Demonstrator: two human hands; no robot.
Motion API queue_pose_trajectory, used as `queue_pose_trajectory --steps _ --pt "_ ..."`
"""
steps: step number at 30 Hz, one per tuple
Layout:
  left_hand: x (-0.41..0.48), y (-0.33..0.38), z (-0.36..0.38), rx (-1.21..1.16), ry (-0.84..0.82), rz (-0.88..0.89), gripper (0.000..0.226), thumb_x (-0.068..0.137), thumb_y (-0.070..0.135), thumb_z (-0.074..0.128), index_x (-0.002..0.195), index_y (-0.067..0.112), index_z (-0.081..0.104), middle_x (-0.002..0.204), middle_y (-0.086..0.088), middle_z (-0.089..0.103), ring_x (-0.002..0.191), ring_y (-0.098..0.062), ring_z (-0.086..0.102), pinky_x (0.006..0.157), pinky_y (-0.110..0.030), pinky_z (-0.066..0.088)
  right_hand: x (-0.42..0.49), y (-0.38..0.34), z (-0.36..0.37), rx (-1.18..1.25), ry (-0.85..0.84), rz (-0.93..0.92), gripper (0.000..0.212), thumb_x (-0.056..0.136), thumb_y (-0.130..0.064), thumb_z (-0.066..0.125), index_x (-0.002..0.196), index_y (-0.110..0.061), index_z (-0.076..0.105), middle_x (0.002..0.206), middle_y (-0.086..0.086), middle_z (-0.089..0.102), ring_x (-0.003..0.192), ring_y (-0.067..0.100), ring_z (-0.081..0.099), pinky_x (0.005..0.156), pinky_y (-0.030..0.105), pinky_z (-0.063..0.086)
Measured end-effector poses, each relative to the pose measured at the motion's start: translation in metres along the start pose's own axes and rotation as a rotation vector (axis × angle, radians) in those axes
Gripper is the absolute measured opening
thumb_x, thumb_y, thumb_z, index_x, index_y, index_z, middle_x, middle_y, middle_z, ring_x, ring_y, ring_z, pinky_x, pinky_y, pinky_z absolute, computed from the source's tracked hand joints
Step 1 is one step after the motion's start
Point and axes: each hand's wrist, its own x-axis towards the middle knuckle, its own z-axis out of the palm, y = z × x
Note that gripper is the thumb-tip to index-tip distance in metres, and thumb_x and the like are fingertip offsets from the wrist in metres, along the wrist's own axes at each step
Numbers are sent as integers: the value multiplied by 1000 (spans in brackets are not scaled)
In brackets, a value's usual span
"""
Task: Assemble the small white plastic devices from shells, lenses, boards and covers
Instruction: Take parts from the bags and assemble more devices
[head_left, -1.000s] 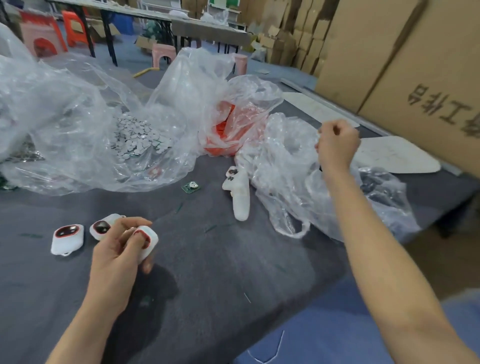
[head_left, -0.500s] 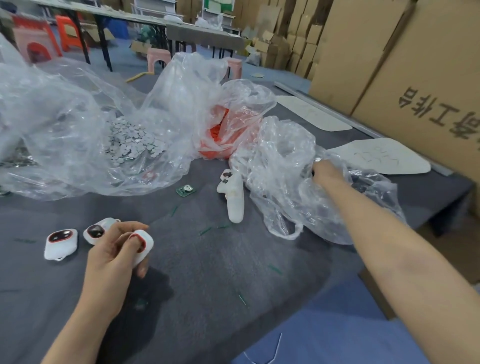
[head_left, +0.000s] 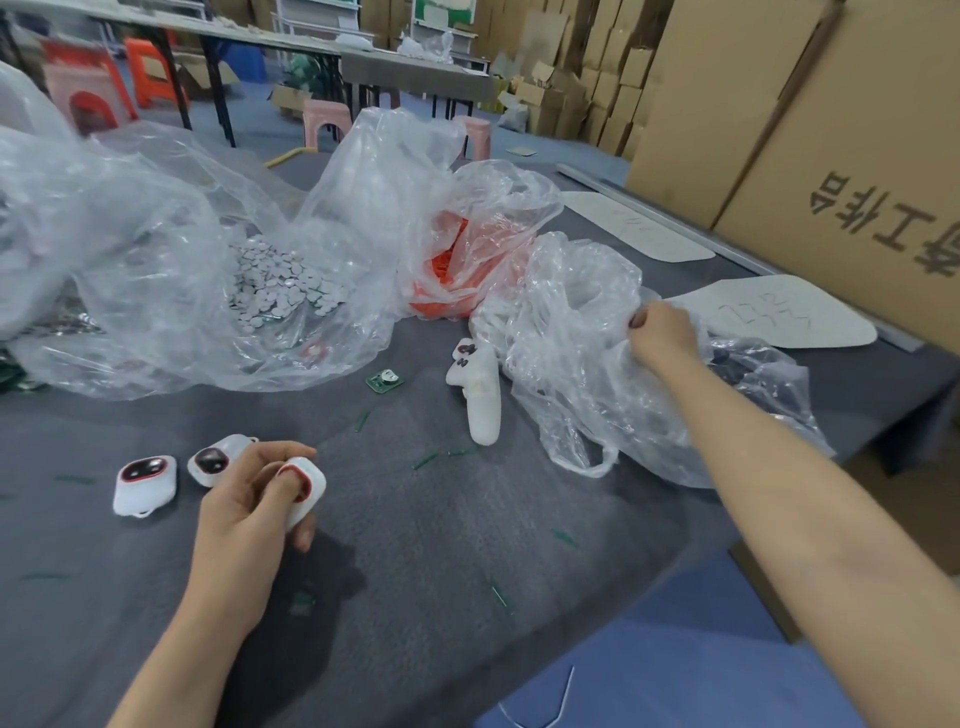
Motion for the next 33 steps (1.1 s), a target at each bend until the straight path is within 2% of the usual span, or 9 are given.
queue_pose_trajectory --steps 3,5,7,9,11,13,19,29,33 --pt "0 0 -1 -26 -21 5 22 91 7 51 90 23 66 61 2 53 44 -17 43 50 -21 39 -24 -20 -25 365 382 -15 6 86 -12 55 92 -10 55 88 6 60 69 9 48 69 37 44" --pt "-1 2 1 -62 -22 -25 20 82 18 55 94 29 68 68 9 57 50 -14 48 56 -27 45 -52 -48 -38 617 424 -145 5 86 -12 58 88 -16 56 78 -3 63 67 4 51 68 30 46" --pt "-1 4 3 -60 -14 -44 27 81 17 58 99 35 67 74 15 59 55 -9 54 62 -25 53 -95 -83 -37 940 166 -280 15 86 -10 63 85 -26 61 72 -9 68 62 2 59 63 21 50" --pt "-2 7 5 -39 -10 -51 34 89 6 61 109 34 63 78 18 60 60 -7 60 69 -26 57 -149 -117 -16 1162 -246 -351 21 88 -4 62 86 -24 66 67 -6 71 52 2 57 54 17 48" --pt "-3 9 7 -51 10 -57 34 93 3 57 115 29 60 82 19 64 64 -6 64 71 -25 58 -196 -143 16 1221 -528 -356 16 90 2 59 90 -11 69 68 -2 70 51 5 57 53 18 50" --pt "-5 12 8 -69 30 -62 34 92 6 58 118 26 59 85 17 67 69 -4 66 68 -22 57 -227 -160 42 1263 -669 -310 15 89 5 58 93 -5 69 72 2 68 55 6 59 56 20 53" --pt "-6 15 9 -100 63 -105 36 91 3 60 120 24 59 86 11 69 66 -10 65 65 -23 56 -240 -164 69 1565 -838 -35 15 87 7 60 93 -4 68 81 8 73 65 14 67 62 22 55" --pt "-6 14 9 -147 51 -134 36 92 0 58 120 21 59 91 1 65 65 -13 64 65 -26 56 -238 -157 70 1561 -828 -52 12 88 3 59 93 -3 68 78 6 74 63 12 66 59 21 54" --pt "-6 13 10 -149 42 -128 34 92 2 58 119 22 60 88 7 67 65 -14 65 66 -26 56 -237 -156 68 1591 -844 -10 14 88 3 59 95 -5 67 82 11 74 68 16 69 59 22 54"
